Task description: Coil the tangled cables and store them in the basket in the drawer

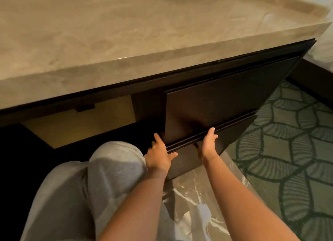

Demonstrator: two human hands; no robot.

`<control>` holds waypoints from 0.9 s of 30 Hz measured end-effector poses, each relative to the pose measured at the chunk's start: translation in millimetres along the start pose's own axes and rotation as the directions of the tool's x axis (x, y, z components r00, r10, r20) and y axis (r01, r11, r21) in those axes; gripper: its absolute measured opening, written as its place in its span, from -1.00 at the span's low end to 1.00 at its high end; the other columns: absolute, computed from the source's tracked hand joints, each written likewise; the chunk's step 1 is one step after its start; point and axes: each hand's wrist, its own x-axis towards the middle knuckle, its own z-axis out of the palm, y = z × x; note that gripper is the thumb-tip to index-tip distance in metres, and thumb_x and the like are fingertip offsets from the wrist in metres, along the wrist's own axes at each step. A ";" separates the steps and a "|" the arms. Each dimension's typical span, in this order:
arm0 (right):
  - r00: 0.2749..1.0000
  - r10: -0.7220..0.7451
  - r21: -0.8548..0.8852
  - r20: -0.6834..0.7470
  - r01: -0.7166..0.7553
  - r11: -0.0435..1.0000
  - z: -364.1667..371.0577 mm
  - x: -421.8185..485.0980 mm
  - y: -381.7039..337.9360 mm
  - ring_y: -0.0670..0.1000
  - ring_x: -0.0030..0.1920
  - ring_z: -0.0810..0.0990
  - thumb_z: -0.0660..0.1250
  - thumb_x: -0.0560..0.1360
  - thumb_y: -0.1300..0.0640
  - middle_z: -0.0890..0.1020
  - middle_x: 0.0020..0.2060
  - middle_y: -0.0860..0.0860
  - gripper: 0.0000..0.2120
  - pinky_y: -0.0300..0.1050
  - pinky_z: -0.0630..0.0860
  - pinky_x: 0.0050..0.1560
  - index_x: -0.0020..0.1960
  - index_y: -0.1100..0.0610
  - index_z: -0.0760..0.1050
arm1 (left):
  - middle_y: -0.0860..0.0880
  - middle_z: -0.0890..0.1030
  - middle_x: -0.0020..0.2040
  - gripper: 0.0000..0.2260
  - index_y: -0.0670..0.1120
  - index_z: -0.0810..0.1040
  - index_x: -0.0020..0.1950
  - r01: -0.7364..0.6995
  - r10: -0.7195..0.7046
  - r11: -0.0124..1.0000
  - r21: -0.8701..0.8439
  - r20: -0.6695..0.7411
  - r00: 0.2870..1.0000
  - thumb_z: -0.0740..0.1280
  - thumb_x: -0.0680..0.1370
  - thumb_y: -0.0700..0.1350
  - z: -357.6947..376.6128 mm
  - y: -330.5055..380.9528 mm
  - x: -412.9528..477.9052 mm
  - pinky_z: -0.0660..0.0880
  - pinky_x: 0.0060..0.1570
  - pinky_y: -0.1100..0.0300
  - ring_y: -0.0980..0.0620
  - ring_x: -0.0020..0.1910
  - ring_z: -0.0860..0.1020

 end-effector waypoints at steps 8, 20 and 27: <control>0.997 0.024 0.118 0.071 -0.032 0.992 9.1 12.8 -4.6 0.06 0.53 0.03 -0.11 0.35 -0.52 -0.03 0.55 -0.09 -0.13 0.25 0.05 0.47 0.53 -0.13 -0.23 | -0.08 0.46 0.34 -0.10 -0.11 -0.08 0.56 -0.024 0.025 0.998 0.060 -0.020 0.999 0.27 0.46 0.33 -3.8 -7.9 16.5 0.47 0.06 0.04 -0.12 0.24 0.50; 0.995 0.062 -0.063 0.074 -0.058 0.996 -4.0 14.8 -11.0 0.10 0.50 0.12 -0.09 0.59 -0.25 0.13 0.52 0.00 -0.38 0.12 0.07 0.48 0.55 0.02 -0.02 | -0.12 0.48 0.31 -0.28 -0.12 0.11 0.51 -0.081 0.079 0.994 0.075 0.025 0.997 0.28 0.52 0.24 -20.5 -14.4 14.7 0.45 0.12 -0.01 -0.16 0.27 0.48; 0.999 0.034 -0.332 0.036 -0.020 0.943 0.6 -31.4 -54.1 0.17 0.14 0.50 0.11 0.62 0.05 0.44 0.16 0.17 -0.58 0.06 0.50 0.14 0.41 0.23 0.24 | -0.12 0.60 0.02 -0.69 -0.13 0.48 0.03 -0.145 0.216 0.952 -0.270 0.253 0.943 0.29 0.56 0.12 -86.6 -31.1 18.4 0.49 -0.07 0.11 -0.07 -0.01 0.59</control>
